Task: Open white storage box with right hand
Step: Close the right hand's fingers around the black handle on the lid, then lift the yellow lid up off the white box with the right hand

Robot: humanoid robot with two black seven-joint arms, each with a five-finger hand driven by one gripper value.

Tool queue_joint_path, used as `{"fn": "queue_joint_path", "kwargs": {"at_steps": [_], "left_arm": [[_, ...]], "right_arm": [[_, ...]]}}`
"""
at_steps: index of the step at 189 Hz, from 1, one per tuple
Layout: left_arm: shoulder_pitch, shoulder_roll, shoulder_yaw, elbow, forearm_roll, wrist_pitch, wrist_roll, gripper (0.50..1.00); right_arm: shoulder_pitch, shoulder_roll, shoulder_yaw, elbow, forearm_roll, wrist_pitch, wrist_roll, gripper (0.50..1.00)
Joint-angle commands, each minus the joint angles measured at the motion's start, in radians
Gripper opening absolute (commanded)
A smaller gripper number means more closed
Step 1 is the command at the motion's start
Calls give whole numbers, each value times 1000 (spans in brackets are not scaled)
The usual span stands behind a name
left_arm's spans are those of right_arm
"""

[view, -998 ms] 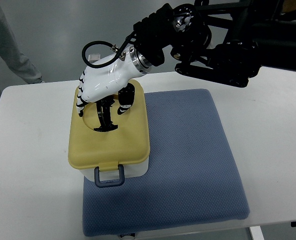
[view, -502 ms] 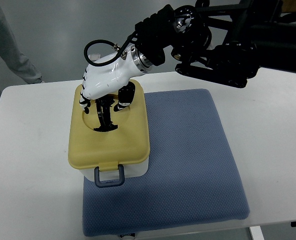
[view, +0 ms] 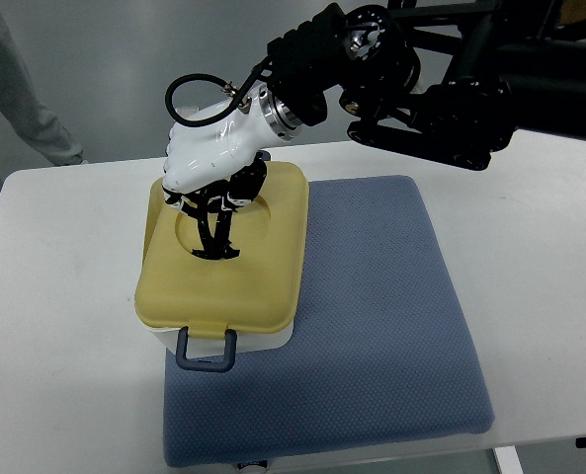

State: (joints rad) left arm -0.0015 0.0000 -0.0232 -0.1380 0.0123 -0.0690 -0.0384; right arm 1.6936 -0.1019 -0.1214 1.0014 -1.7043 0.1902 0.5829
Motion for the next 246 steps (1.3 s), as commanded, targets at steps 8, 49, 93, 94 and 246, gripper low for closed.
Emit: {"fn": "queue_joint_path", "kwargs": {"at_steps": [8, 49, 93, 94, 246], "left_arm": [[0, 0, 0, 0, 0, 0, 0, 1000], [0, 0, 0, 0, 0, 0, 0, 1000], [0, 0, 0, 0, 0, 0, 0, 1000], [0, 0, 0, 0, 0, 0, 0, 1000], [0, 0, -1, 0, 0, 0, 0, 1000]], "right_arm": [[0, 1, 2, 0, 0, 0, 2, 500], [1, -18, 14, -6, 3, -3, -2, 500], [6, -84, 35, -64, 37, -5, -3, 500], [6, -87, 38, -67, 40, -2, -3, 500], [-193, -337, 32, -366, 54, -63, -2, 500]]}}
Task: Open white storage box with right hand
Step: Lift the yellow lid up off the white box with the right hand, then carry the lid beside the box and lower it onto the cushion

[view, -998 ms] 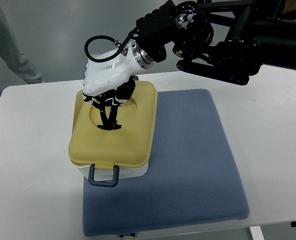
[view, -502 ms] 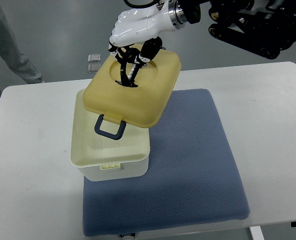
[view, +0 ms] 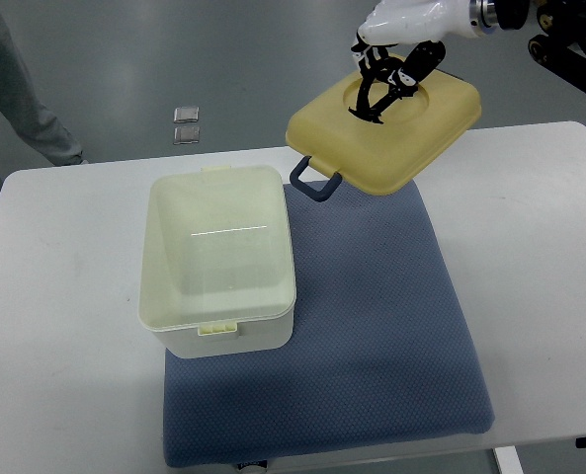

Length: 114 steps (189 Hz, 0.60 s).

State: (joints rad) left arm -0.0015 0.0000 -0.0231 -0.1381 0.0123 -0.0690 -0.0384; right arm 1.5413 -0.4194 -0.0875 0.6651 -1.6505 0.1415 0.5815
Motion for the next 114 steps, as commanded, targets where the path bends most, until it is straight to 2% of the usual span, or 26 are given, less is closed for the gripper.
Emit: {"fn": "queue_joint_path", "kwargs": {"at_steps": [1, 35, 114], "left_arm": [[0, 0, -1, 0, 0, 0, 0, 1000], [0, 0, 0, 0, 0, 0, 0, 1000], [0, 0, 0, 0, 0, 0, 0, 1000]], "right_arm": [[-41, -19, -2, -30, 0, -14, 0, 500], [-110, -39, -2, -38, -2, -45, 0, 500], [-191, -16, 2, -32, -3, -57, 0, 500]]}}
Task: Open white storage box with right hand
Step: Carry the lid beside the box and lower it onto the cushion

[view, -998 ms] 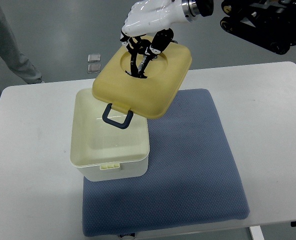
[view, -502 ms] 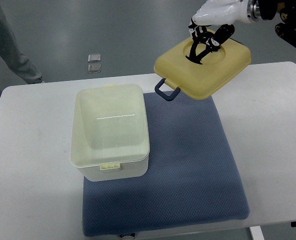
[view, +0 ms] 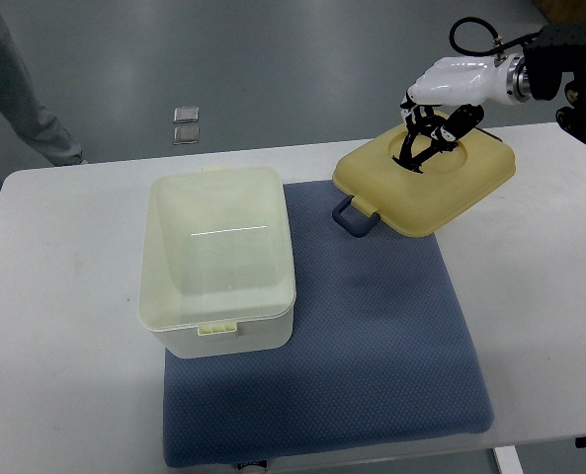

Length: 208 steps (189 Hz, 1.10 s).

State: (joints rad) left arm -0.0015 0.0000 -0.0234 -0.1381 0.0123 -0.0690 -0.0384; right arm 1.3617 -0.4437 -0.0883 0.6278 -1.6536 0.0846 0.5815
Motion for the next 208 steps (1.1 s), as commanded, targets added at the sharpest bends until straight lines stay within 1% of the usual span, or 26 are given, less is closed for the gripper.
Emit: {"fn": "queue_joint_path", "kwargs": {"at_steps": [1, 36, 65, 93, 144, 171, 208], "left_arm": [[0, 0, 0, 0, 0, 0, 0, 1000], [0, 0, 0, 0, 0, 0, 0, 1000], [0, 0, 0, 0, 0, 0, 0, 1000], [0, 0, 0, 0, 0, 0, 0, 1000], [0, 0, 0, 0, 0, 0, 0, 1000], [0, 0, 0, 0, 0, 0, 0, 1000], [0, 0, 0, 0, 0, 0, 0, 1000]], "right_arm": [[-12, 10, 2, 6, 0, 0, 0, 500], [-21, 49, 4, 21, 1, -3, 3, 500], [-27, 80, 2, 61, 1, -17, 1, 500], [-39, 108, 2, 62, 0, -19, 1, 500], [-81, 114, 1, 62, -6, -26, 0, 500], [-102, 114, 1, 62, -6, -49, 0, 500], [-116, 114, 2, 62, -5, -49, 0, 500]]}}
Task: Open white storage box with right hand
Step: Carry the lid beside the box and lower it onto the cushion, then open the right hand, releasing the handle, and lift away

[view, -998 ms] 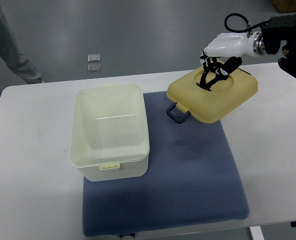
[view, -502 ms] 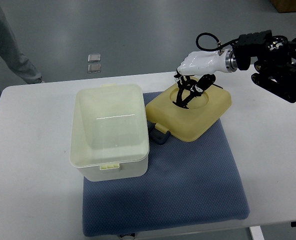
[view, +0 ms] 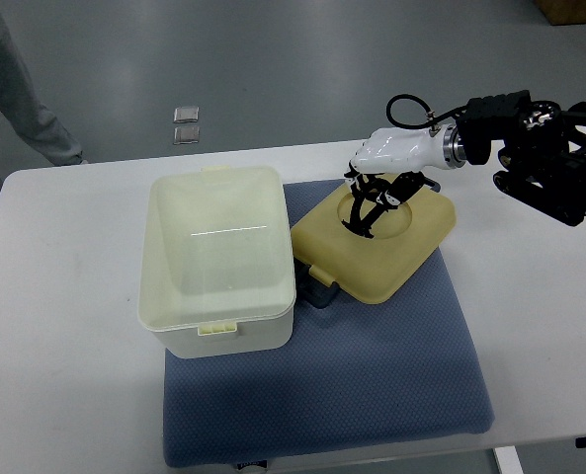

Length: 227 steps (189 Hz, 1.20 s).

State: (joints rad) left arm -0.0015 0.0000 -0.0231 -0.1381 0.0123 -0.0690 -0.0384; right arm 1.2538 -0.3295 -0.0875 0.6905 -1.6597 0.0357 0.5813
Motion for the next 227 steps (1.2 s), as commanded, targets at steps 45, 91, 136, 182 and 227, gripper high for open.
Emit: {"fn": "queue_joint_path", "kwargs": {"at_steps": [45, 91, 136, 182, 227], "left_arm": [[0, 0, 0, 0, 0, 0, 0, 1000], [0, 0, 0, 0, 0, 0, 0, 1000], [0, 0, 0, 0, 0, 0, 0, 1000], [0, 0, 0, 0, 0, 0, 0, 1000], [0, 0, 0, 0, 0, 0, 0, 1000]], "right_arm": [[-20, 12, 3, 0, 11, 1, 3, 537], [-34, 24, 6, 0, 12, 1, 6, 735], [-37, 24, 6, 0, 46, 9, 8, 891], [-22, 6, 18, -2, 116, 10, 8, 921], [6, -60, 22, -2, 396, 10, 12, 921]]}}
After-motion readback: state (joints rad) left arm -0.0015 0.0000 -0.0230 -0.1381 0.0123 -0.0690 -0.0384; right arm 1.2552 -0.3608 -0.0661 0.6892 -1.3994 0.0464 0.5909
